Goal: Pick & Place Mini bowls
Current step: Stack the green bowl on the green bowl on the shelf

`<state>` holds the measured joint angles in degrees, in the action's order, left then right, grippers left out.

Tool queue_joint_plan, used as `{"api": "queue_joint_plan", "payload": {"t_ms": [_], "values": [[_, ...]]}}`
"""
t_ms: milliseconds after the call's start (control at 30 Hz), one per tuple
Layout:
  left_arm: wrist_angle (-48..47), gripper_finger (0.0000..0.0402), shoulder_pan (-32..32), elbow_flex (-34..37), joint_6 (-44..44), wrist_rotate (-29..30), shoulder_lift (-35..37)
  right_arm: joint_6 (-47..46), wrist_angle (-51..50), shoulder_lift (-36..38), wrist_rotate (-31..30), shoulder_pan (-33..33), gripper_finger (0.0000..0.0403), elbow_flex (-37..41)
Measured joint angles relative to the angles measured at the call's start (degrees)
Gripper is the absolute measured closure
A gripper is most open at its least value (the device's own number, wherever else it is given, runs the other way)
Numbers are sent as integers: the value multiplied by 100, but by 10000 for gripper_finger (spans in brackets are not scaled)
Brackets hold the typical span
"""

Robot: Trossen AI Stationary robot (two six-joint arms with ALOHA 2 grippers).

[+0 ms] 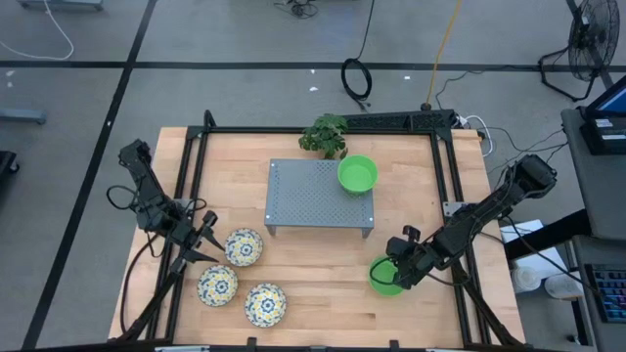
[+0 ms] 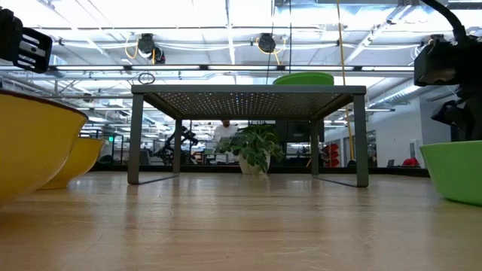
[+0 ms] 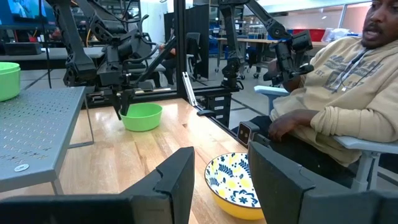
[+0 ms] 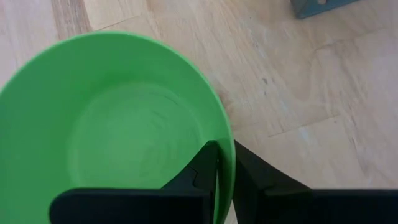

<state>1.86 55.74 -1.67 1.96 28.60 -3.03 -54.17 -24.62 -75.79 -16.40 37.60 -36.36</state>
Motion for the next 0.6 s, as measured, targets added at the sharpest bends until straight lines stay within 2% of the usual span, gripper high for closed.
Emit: {"api": "queue_joint_plan", "payload": {"t_ms": [600], "values": [[2, 249, 0, 0, 0, 0, -1, 122, 0, 2, 0, 0, 381, 0]]}}
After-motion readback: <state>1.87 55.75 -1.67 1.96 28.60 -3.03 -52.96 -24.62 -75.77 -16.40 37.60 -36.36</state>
